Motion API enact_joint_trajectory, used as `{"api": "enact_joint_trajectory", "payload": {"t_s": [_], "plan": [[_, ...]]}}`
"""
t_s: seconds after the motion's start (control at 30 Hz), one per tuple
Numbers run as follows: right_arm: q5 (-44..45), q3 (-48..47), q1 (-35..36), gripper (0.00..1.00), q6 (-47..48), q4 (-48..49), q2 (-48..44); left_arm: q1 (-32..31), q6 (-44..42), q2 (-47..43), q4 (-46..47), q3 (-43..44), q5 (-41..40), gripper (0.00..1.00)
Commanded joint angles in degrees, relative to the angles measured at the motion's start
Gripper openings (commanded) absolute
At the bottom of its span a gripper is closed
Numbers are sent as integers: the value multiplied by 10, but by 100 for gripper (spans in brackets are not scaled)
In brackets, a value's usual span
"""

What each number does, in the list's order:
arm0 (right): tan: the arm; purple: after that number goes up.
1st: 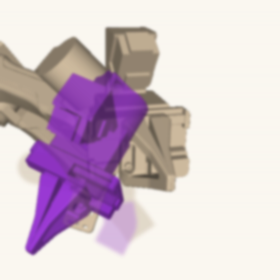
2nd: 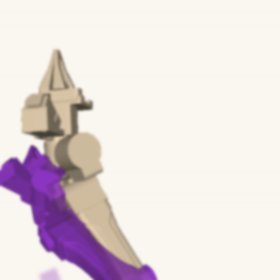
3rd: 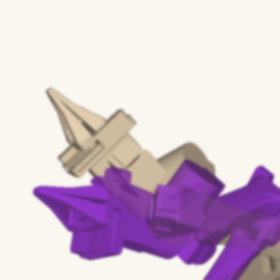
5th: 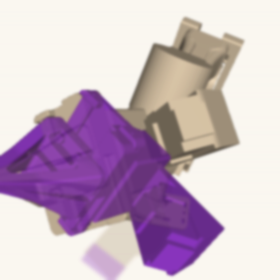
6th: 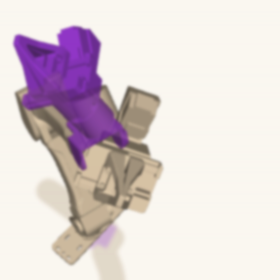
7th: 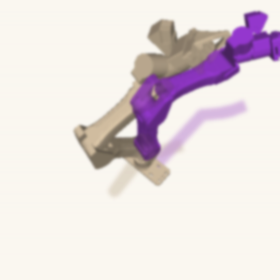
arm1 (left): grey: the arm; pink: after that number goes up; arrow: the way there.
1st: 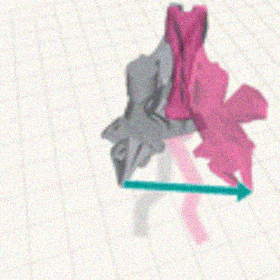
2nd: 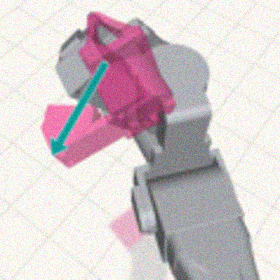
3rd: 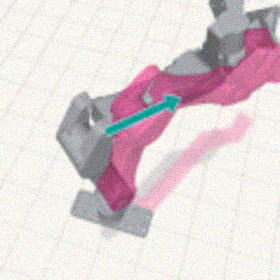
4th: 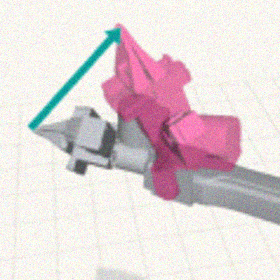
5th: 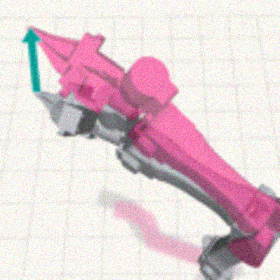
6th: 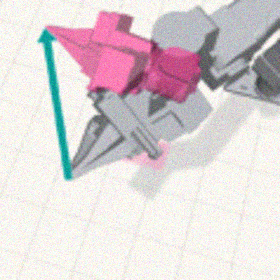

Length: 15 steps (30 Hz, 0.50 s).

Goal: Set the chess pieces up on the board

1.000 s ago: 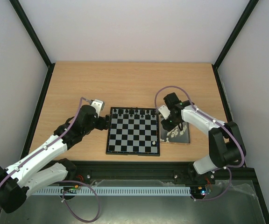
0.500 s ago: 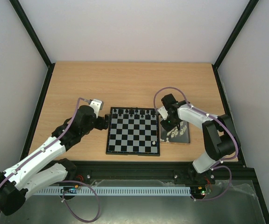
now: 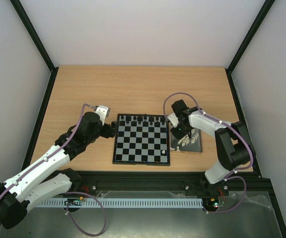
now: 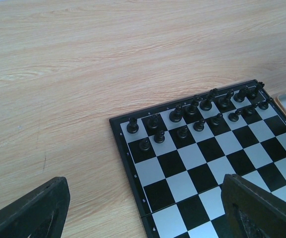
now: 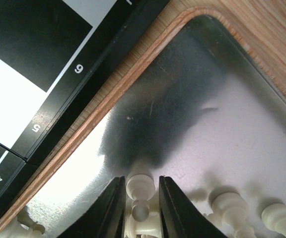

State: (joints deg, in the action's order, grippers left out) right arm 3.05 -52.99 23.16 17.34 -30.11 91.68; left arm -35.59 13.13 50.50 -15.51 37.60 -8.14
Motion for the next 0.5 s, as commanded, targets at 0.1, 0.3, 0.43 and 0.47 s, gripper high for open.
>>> {"api": "enact_joint_trajectory", "payload": {"t_s": [0.1,0.3,0.43,0.47], "plan": [[-6,10,-1,10,1,-31,0,1,-1,0,10,3,5,87],[-6,2,-1,11,3,-43,-9,1,-2,4,11,4,8,87],[4,7,-1,18,6,-49,-7,1,-1,6,11,3,9,87],[5,8,-1,18,7,-51,-4,1,-1,5,11,3,9,87]]}}
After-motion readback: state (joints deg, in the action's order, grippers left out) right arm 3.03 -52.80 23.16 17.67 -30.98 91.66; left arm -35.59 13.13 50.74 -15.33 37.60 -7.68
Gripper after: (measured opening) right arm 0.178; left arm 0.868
